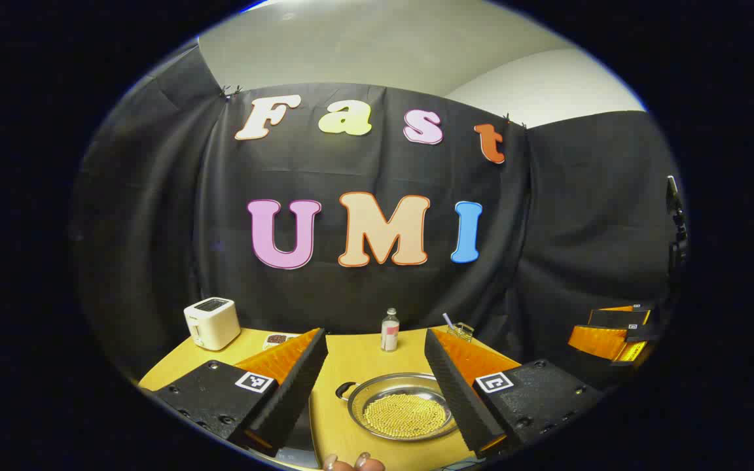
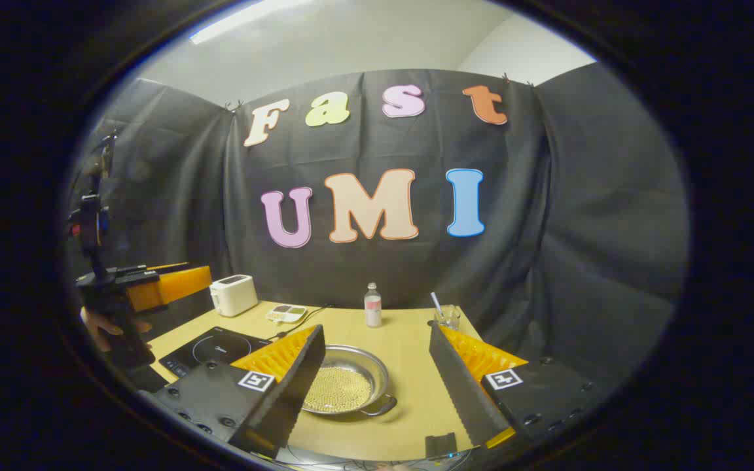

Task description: First push the handle of the pot to place it horizontally, then grasp the pot with both hands and set it on the induction cooktop.

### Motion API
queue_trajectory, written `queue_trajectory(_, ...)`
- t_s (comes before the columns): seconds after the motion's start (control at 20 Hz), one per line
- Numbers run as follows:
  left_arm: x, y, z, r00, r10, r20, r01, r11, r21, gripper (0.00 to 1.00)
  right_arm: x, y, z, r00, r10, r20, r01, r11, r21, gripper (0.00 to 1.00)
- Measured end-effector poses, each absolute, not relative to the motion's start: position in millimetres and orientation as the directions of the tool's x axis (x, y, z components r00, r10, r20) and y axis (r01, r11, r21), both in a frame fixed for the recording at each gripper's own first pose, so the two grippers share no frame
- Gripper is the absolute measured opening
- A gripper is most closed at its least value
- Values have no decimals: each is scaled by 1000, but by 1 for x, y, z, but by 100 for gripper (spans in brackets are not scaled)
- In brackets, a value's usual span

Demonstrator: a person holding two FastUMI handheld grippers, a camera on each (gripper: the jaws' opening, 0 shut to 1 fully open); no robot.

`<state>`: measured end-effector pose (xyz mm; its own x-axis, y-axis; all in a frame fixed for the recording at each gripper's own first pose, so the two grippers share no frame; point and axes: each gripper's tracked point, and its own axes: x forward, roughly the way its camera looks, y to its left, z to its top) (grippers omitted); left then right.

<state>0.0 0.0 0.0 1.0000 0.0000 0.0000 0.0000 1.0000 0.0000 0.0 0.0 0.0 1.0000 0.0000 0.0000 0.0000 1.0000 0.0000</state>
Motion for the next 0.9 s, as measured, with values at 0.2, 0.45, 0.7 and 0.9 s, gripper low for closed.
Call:
queue_trajectory(0.2, -8, -1, 5, 1000, 23, 2, -23, 1000, -9, 96, -2, 0, 5, 1000, 24, 4, -24, 1000, 4, 100)
queue_trajectory(0.45, -16, -8, 3, 1000, 23, -8, -23, 1000, -3, 96, -2, 9, 6, 998, 58, 4, -58, 998, -7, 97)
queue_trajectory(0.7, -17, -10, 3, 1000, 12, -12, -12, 1000, -17, 96, -3, 15, 6, 998, 67, 3, -67, 997, -27, 97)
queue_trajectory(0.9, -16, -5, 3, 1000, 20, -16, -20, 999, -40, 96, -2, 14, 5, 998, 62, -2, -62, 998, -22, 97)
